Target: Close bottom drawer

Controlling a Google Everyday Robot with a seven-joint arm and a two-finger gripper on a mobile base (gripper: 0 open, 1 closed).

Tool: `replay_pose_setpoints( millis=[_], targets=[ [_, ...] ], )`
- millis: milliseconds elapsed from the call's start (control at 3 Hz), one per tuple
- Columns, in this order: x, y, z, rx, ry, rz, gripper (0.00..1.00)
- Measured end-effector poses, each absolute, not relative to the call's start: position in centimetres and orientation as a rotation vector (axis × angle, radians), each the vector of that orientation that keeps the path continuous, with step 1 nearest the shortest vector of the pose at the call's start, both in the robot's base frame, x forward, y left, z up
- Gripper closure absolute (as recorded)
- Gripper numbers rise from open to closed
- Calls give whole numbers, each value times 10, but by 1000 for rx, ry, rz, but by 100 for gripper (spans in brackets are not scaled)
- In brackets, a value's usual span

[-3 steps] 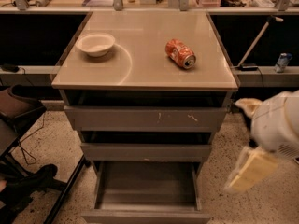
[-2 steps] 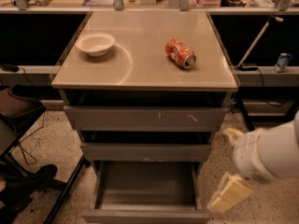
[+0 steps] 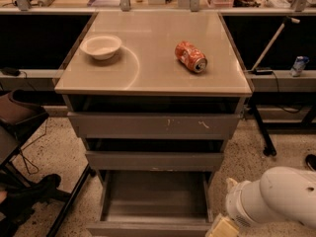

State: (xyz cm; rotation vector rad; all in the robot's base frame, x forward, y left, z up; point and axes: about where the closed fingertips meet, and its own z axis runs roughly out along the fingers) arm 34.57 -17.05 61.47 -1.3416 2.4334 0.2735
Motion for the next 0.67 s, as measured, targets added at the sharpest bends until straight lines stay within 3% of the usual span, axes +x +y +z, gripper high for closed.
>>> replay_pose_setpoints(
  millis=[667],
  targets=[
    [337, -181, 559, -1220, 2517, 340, 0]
  ],
)
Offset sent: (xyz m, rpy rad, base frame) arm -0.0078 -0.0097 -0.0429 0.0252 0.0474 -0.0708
